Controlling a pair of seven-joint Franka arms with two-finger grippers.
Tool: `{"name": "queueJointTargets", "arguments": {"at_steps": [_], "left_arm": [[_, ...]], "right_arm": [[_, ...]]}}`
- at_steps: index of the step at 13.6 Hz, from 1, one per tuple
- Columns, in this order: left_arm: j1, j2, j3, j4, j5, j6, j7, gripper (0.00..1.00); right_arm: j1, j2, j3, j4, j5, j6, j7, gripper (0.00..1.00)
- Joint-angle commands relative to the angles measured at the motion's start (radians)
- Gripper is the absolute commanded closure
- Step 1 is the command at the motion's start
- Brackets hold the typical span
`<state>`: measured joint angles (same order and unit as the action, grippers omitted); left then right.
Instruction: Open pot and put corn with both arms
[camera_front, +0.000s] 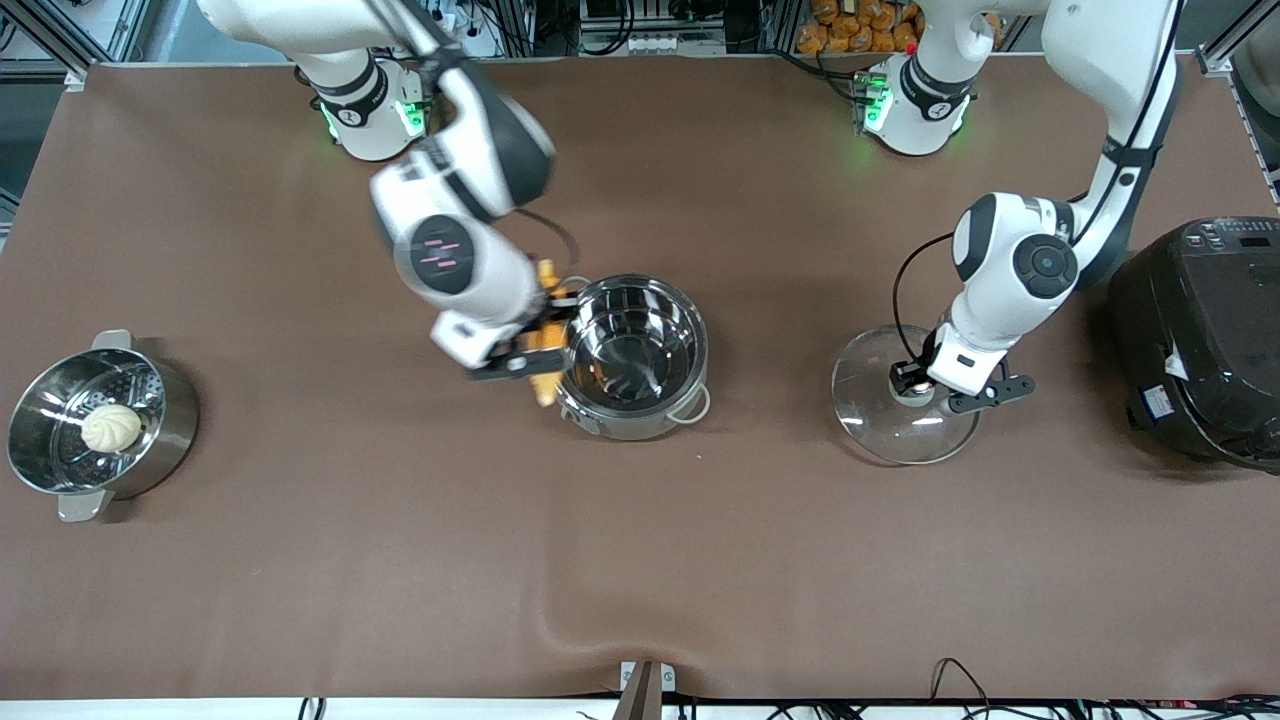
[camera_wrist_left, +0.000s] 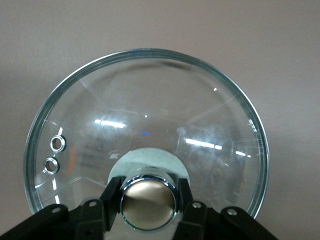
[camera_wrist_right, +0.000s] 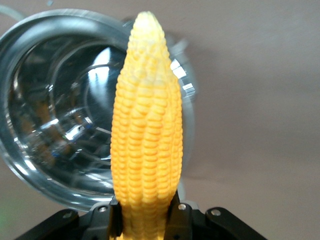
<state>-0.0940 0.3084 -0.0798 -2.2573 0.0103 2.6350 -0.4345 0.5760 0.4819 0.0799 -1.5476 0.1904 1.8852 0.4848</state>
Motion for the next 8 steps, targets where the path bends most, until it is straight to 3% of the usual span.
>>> {"name": "queueJointTargets", "arguments": {"at_steps": [1, 4, 5, 6, 7, 8], "left_arm": [[0.048, 0.003, -0.011, -0.024, 0.019, 0.036, 0.069, 1.0], [0.068, 0.026, -0.011, -0.022, 0.019, 0.036, 0.097, 1.0], [0.068, 0.026, -0.011, -0.021, 0.019, 0.036, 0.108, 0.9], [0.068, 0.026, -0.011, -0.016, 0.019, 0.034, 0.115, 0.37], [0.068, 0.015, -0.011, -0.013, 0.019, 0.034, 0.111, 0.0], [0.068, 0.0, -0.011, -0.002, 0.017, 0.031, 0.114, 0.0]], "right_arm": [[0.065, 0.081, -0.014, 0.069, 0.014, 0.038, 0.072, 0.84], [0.087, 0.121, -0.012, 0.07, 0.024, 0.133, 0.127, 0.8], [0.097, 0.132, -0.012, 0.07, 0.026, 0.172, 0.129, 0.78], [0.1, 0.144, -0.012, 0.07, 0.024, 0.199, 0.127, 0.76], [0.097, 0.152, -0.012, 0.078, 0.023, 0.215, 0.124, 0.69], [0.096, 0.159, -0.012, 0.098, 0.024, 0.215, 0.123, 0.54]]}}
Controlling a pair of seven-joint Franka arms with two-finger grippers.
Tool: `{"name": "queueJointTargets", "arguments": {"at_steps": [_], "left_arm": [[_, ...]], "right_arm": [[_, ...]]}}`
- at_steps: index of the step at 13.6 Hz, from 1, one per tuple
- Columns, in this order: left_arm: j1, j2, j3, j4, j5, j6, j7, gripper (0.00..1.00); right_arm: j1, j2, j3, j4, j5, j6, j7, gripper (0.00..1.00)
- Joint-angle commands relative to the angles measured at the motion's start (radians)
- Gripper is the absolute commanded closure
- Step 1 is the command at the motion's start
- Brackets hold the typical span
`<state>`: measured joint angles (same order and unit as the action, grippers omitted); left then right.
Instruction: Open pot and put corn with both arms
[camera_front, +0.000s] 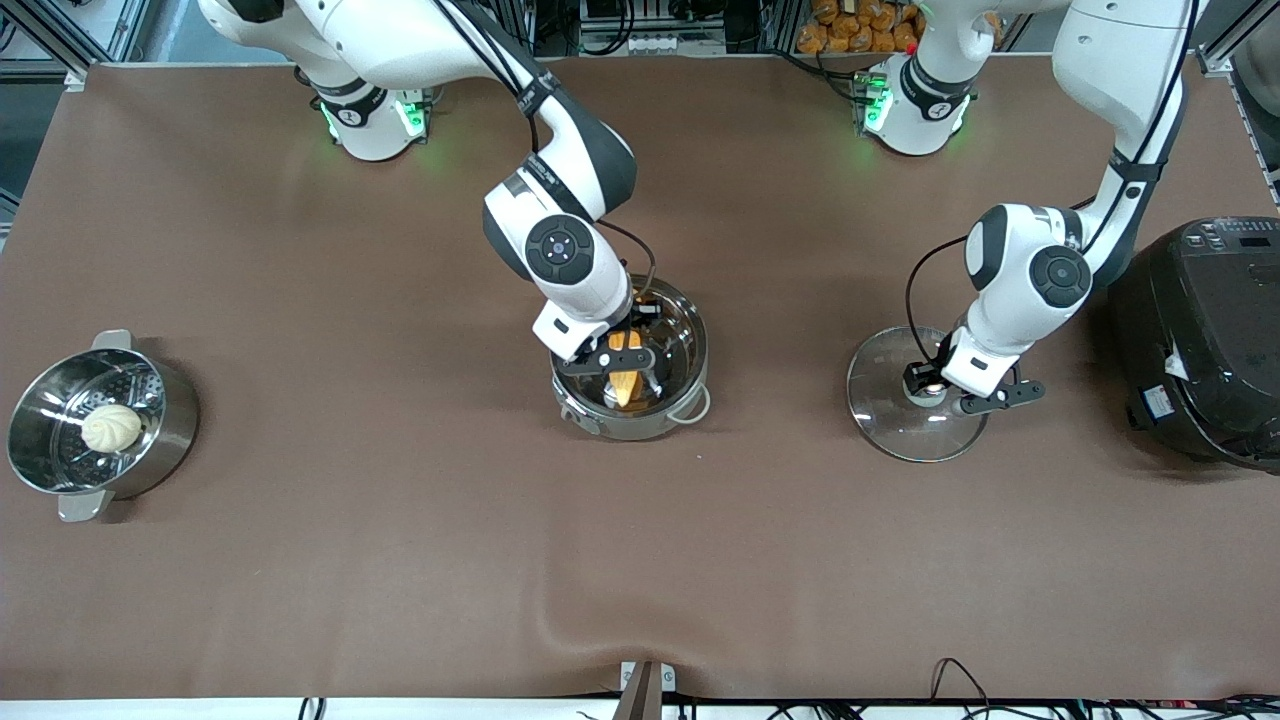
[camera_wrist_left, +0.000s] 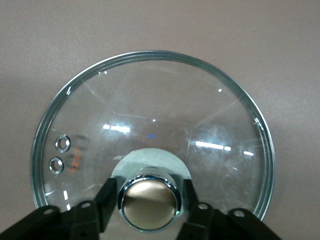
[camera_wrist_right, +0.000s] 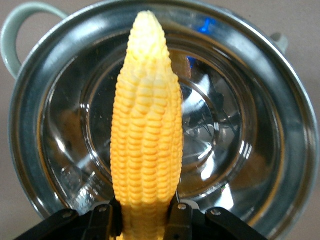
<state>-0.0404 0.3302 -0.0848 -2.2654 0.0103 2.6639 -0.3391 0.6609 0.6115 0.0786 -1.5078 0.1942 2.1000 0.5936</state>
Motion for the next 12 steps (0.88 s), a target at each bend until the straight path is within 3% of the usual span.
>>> {"name": "queueJointTargets", "arguments": {"at_steps": [1, 2, 5, 7, 10, 12], "left_arm": [[0.014, -0.052, -0.006, 0.018, 0.019, -0.021, 0.019, 0.0], [0.014, -0.092, -0.006, 0.03, 0.017, -0.068, 0.017, 0.0], [0.014, -0.245, -0.009, 0.096, 0.007, -0.278, 0.02, 0.0], [0.004, -0.305, -0.009, 0.212, 0.007, -0.488, 0.022, 0.0], [0.002, -0.301, -0.026, 0.493, 0.007, -0.865, 0.049, 0.0], [0.002, -0.303, -0.045, 0.561, 0.007, -0.949, 0.068, 0.0]], "right_arm": [[0.017, 0.034, -0.013, 0.061, 0.016, 0.0, 0.017, 0.2], [0.02, 0.034, -0.013, 0.061, 0.016, -0.001, 0.014, 0.0], [-0.009, -0.007, -0.014, 0.06, 0.013, -0.038, 0.0, 0.0], [-0.024, -0.063, -0.02, 0.055, 0.011, -0.14, 0.005, 0.0], [-0.133, -0.211, -0.023, 0.0, -0.004, -0.267, -0.02, 0.0], [-0.222, -0.312, -0.023, -0.083, -0.006, -0.265, -0.107, 0.0]]}}
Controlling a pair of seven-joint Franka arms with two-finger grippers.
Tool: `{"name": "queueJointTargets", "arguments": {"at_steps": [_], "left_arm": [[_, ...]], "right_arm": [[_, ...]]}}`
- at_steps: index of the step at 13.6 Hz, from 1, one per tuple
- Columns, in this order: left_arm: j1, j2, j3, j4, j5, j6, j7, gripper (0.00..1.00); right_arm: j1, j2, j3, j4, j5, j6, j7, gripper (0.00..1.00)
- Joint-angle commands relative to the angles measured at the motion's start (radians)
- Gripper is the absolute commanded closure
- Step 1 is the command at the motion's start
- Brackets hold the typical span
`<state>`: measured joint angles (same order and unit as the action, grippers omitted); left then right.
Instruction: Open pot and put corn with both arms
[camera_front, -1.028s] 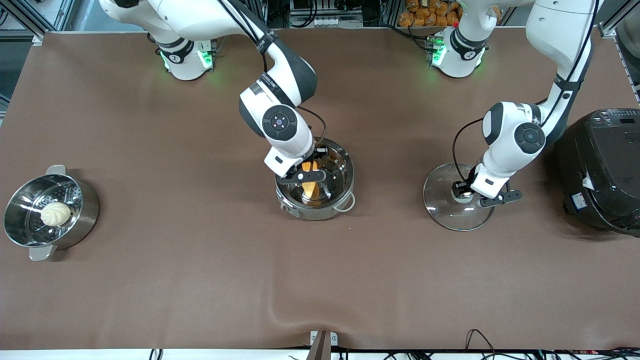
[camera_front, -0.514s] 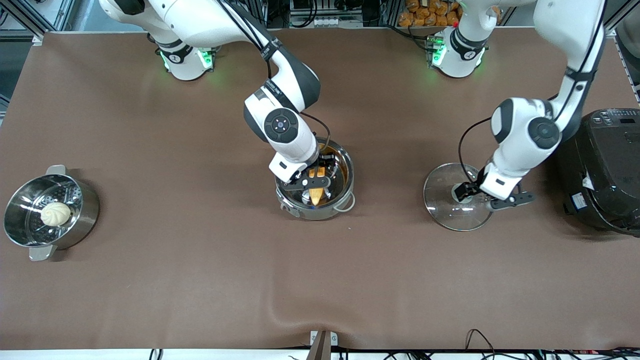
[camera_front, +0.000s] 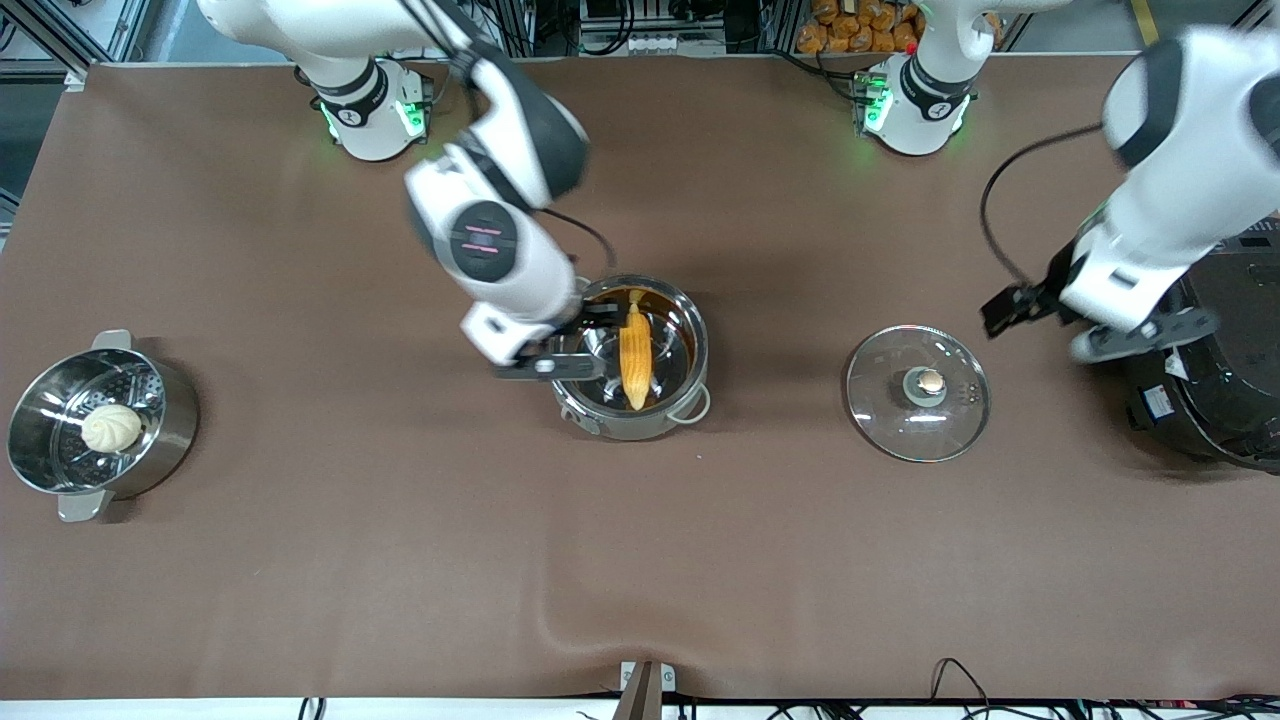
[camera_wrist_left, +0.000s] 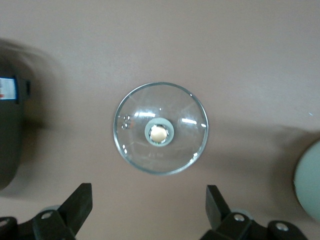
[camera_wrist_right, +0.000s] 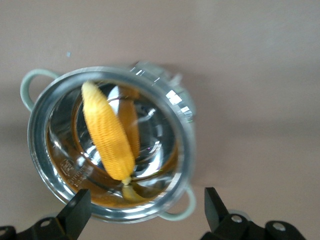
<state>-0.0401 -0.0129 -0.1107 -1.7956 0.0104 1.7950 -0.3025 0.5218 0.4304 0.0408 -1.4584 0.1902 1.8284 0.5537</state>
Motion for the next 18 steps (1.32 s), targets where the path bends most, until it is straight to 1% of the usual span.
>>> {"name": "queueJointTargets", "arguments": {"at_steps": [1, 2, 3, 4, 5, 7, 8, 9, 10, 11, 12, 14, 16, 18], "left_arm": [[0.002, 0.036, -0.033, 0.097, 0.007, -0.088, 0.042, 0.0], [0.002, 0.033, -0.044, 0.097, 0.007, -0.091, 0.049, 0.0], [0.002, 0.03, -0.05, 0.094, 0.005, -0.095, 0.051, 0.0], [0.002, 0.03, -0.055, 0.097, 0.005, -0.123, 0.052, 0.0], [0.003, 0.028, -0.056, 0.099, 0.005, -0.138, 0.052, 0.0], [0.012, 0.033, -0.053, 0.142, 0.005, -0.152, 0.052, 0.0], [0.016, 0.036, -0.044, 0.151, 0.003, -0.157, 0.054, 0.0], [0.017, 0.034, -0.037, 0.154, 0.003, -0.157, 0.071, 0.0], [0.017, 0.033, -0.024, 0.162, 0.005, -0.157, 0.092, 0.0], [0.017, 0.03, -0.021, 0.176, 0.005, -0.164, 0.092, 0.0], [0.017, 0.03, -0.014, 0.197, 0.007, -0.186, 0.092, 0.0], [0.023, 0.04, 0.0, 0.245, 0.005, -0.216, 0.088, 0.0], [0.042, 0.042, 0.0, 0.268, 0.005, -0.217, 0.088, 0.0], [0.074, 0.045, -0.01, 0.28, 0.017, -0.236, 0.092, 0.0]], "right_arm": [[-0.13, -0.178, 0.013, -0.17, -0.003, 0.005, -0.125, 0.0], [-0.164, -0.226, 0.011, -0.219, -0.012, 0.006, -0.176, 0.0], [-0.186, -0.284, 0.011, -0.28, -0.1, 0.024, -0.214, 0.0], [-0.189, -0.33, 0.013, -0.321, -0.229, 0.04, -0.212, 0.0], [-0.218, -0.353, 0.013, -0.335, -0.245, 0.04, -0.215, 0.0], [-0.295, -0.392, 0.014, -0.333, -0.241, 0.032, -0.235, 0.0], [-0.343, -0.41, 0.014, -0.324, -0.224, 0.023, -0.241, 0.0], [-0.392, -0.412, 0.014, -0.295, -0.2, -0.033, -0.28, 0.0], [-0.428, -0.412, 0.013, -0.261, -0.186, -0.111, -0.369, 0.0], [-0.471, -0.417, 0.014, -0.246, -0.186, -0.147, -0.436, 0.0], [-0.495, -0.442, 0.013, -0.244, -0.186, -0.162, -0.464, 0.0], [-0.537, -0.463, 0.011, -0.224, -0.186, -0.211, -0.504, 0.0], [-0.584, -0.457, 0.013, -0.163, -0.184, -0.257, -0.555, 0.0], [-0.592, -0.45, 0.013, -0.119, -0.184, -0.288, -0.554, 0.0]]}}
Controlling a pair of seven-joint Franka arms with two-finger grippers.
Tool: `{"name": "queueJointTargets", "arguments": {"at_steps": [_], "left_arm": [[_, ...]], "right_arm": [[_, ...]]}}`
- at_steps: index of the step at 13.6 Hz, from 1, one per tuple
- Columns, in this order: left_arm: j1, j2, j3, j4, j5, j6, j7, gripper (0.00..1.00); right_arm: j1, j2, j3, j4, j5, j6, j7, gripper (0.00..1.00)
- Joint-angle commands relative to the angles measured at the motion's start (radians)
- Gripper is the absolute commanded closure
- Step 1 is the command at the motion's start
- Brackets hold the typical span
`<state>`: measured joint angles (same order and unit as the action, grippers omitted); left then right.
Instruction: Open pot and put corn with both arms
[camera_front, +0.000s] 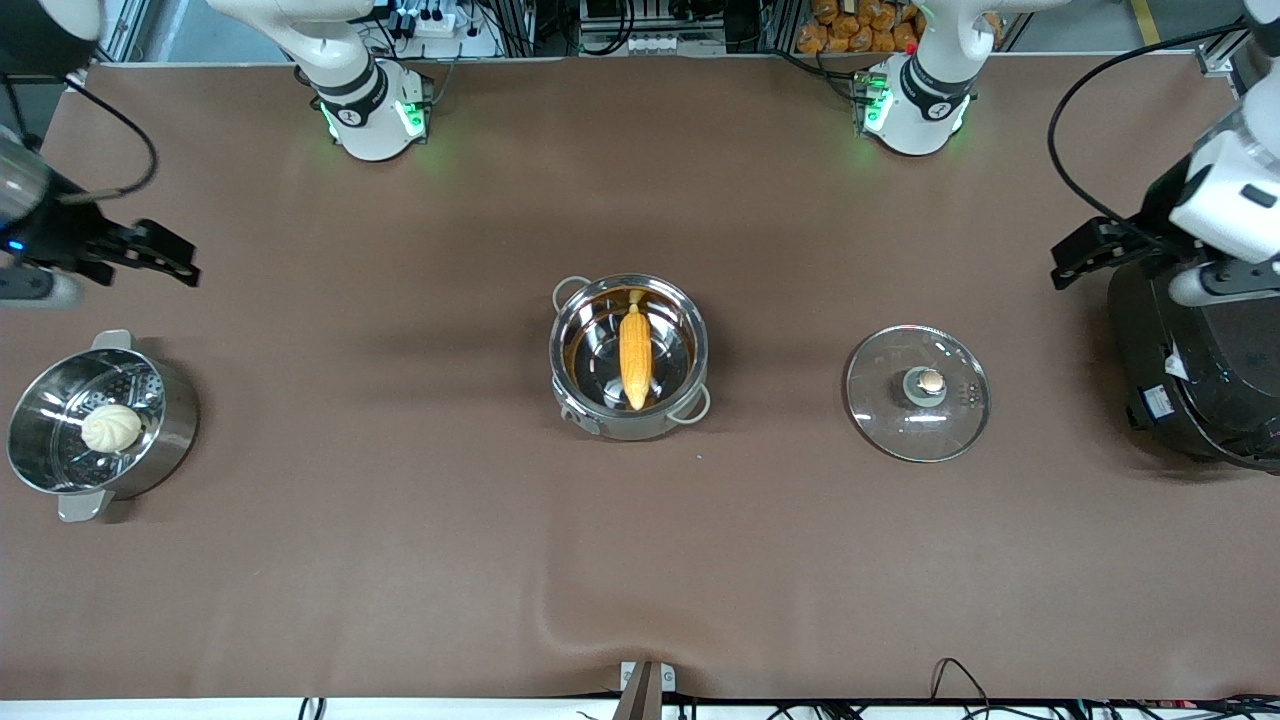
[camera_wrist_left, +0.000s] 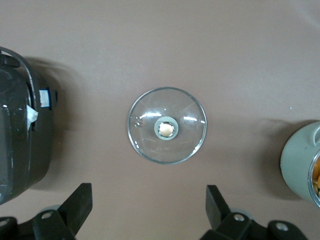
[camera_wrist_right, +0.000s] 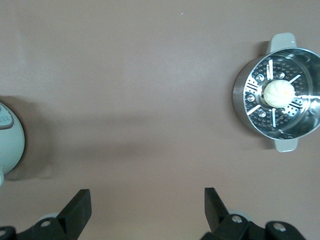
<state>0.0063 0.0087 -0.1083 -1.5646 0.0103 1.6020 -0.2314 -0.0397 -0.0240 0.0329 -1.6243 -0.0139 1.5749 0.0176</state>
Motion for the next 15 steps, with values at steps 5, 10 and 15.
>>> {"name": "queueJointTargets", "arguments": {"at_steps": [5, 10, 15], "left_arm": [[0.031, 0.043, -0.01, 0.08, 0.007, -0.083, 0.02, 0.0], [0.021, 0.042, -0.014, 0.08, 0.017, -0.085, 0.021, 0.0], [0.021, 0.04, -0.027, 0.08, 0.017, -0.085, 0.057, 0.0]], "right_arm": [[-0.062, 0.007, 0.021, 0.07, 0.02, -0.05, -0.024, 0.0], [-0.094, 0.007, 0.021, 0.073, 0.048, -0.078, -0.025, 0.0], [-0.094, 0.007, 0.021, 0.075, 0.046, -0.085, -0.027, 0.0]]}}
